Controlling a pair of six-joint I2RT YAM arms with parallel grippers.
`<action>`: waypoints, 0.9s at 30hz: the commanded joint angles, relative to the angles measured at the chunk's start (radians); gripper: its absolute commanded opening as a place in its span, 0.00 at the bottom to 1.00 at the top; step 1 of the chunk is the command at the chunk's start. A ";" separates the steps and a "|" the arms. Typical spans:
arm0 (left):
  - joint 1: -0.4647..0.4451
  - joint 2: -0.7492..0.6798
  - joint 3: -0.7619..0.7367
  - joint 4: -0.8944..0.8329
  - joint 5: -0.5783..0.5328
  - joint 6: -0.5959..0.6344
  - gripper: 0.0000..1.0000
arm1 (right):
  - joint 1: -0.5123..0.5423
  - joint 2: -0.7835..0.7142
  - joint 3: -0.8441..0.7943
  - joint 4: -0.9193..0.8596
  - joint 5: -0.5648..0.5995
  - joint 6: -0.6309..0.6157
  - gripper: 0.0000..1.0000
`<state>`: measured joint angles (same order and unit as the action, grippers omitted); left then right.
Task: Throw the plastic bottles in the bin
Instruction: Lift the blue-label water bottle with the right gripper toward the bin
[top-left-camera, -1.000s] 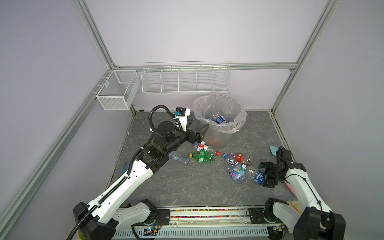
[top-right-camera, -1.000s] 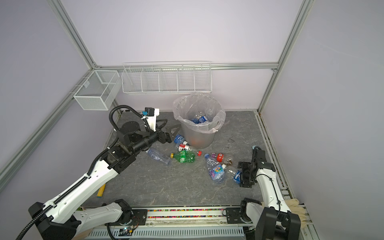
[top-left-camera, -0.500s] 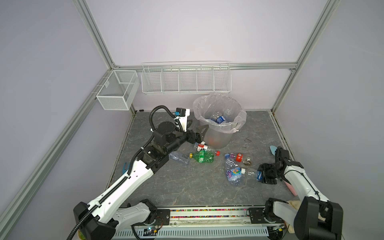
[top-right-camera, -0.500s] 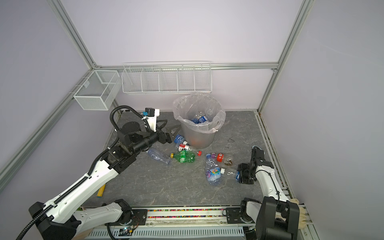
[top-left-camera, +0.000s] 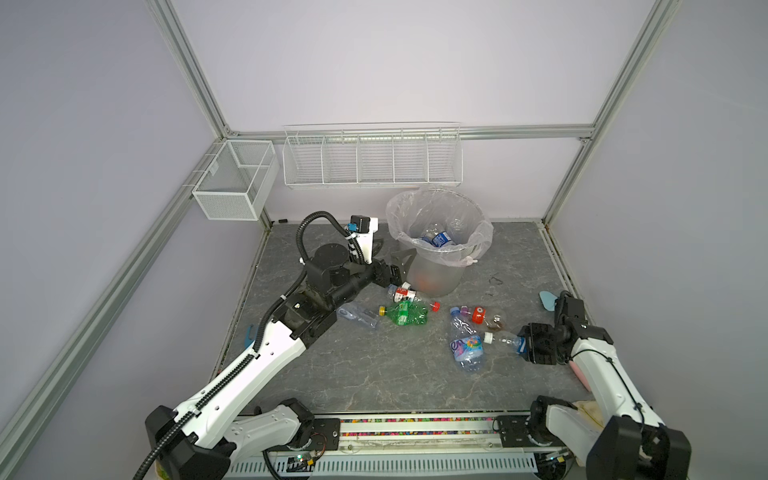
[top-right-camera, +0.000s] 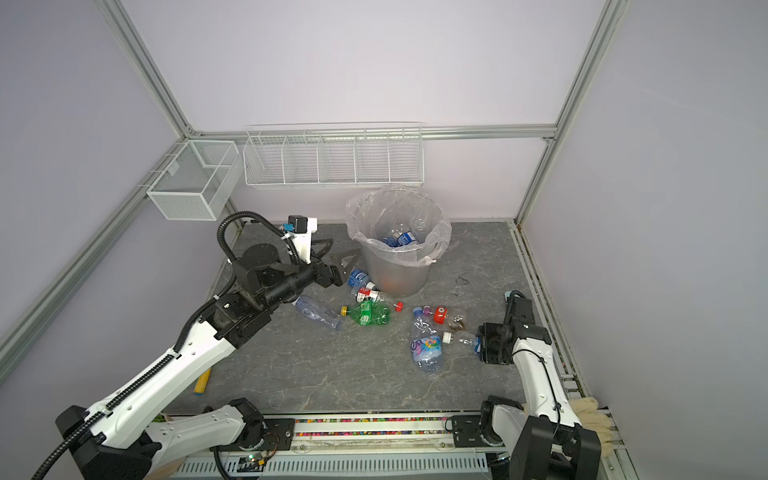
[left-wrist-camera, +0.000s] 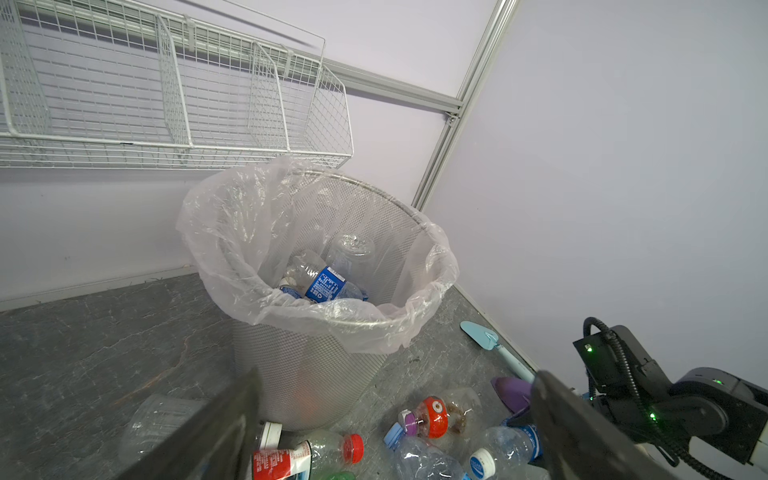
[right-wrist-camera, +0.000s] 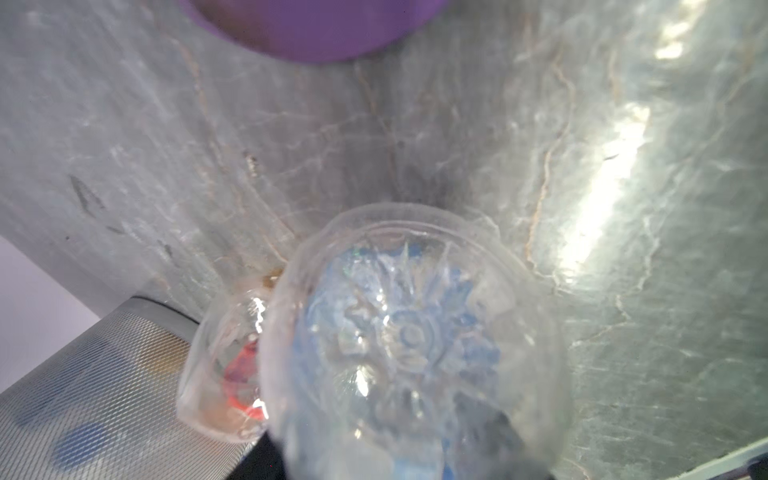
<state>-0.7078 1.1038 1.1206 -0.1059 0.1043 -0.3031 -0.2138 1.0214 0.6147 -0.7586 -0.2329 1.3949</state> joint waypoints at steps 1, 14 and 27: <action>-0.005 -0.021 -0.019 0.002 -0.008 0.003 0.99 | -0.002 -0.014 0.079 -0.005 -0.008 -0.084 0.06; -0.005 -0.035 -0.040 0.007 -0.015 -0.006 0.99 | 0.022 -0.151 0.178 0.334 -0.240 -0.438 0.06; -0.005 -0.053 -0.087 0.026 -0.020 -0.046 1.00 | 0.139 -0.245 0.378 0.391 -0.299 -0.699 0.06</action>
<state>-0.7078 1.0744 1.0561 -0.1009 0.1005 -0.3229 -0.0956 0.7883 0.9783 -0.4290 -0.4759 0.7746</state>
